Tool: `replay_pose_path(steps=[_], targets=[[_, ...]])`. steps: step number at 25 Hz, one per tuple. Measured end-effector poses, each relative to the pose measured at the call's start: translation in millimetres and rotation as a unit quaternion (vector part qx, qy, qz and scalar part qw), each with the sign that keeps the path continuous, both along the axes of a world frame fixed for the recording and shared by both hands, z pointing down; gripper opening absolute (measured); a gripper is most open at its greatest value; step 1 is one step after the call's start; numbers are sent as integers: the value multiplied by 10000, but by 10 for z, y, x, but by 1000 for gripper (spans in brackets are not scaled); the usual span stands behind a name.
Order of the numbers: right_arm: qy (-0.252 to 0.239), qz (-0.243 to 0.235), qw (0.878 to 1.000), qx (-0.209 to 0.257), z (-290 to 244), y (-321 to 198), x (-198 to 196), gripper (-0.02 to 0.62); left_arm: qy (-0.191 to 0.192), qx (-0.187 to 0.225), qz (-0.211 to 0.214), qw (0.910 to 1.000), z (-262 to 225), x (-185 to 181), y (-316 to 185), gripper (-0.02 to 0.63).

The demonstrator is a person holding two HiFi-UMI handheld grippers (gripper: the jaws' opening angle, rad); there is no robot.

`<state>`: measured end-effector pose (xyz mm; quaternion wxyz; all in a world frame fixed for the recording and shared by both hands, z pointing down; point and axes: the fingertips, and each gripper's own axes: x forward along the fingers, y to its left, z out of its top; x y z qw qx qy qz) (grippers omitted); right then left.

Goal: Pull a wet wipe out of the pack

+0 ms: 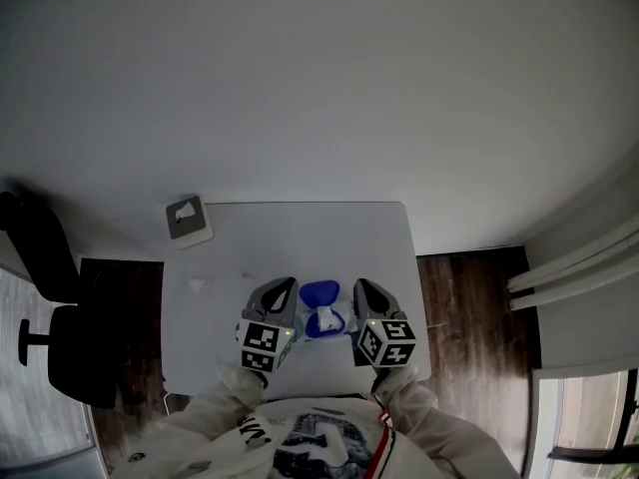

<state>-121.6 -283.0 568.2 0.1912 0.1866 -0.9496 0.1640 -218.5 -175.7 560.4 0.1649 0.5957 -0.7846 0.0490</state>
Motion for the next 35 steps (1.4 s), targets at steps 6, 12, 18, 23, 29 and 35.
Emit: replay_pose_path(steps=[6, 12, 18, 23, 29, 35], targets=[[46, -186, 9998, -39, 46, -37, -80, 6, 13, -79, -164, 9998, 84, -7, -6, 5], [121, -486, 9984, -251, 210, -53, -218, 6, 81, -255, -415, 9988, 197, -61, -5, 5], [117, -691, 9964, -474, 333, -101, -257, 6, 32, -492, -655, 9966, 281, -73, -3, 5], [119, -897, 9945, -532, 387, -130, -339, 6, 75, -568, -799, 9952, 316, -84, -34, 5], [149, -1008, 9919, -764, 485, -117, -330, 23, 33, -743, -877, 9934, 380, -45, -5, 5], [408, -1352, 9865, -828, 608, 8, -228, 91, 56, -780, -888, 9930, 409, 43, 2, 5]])
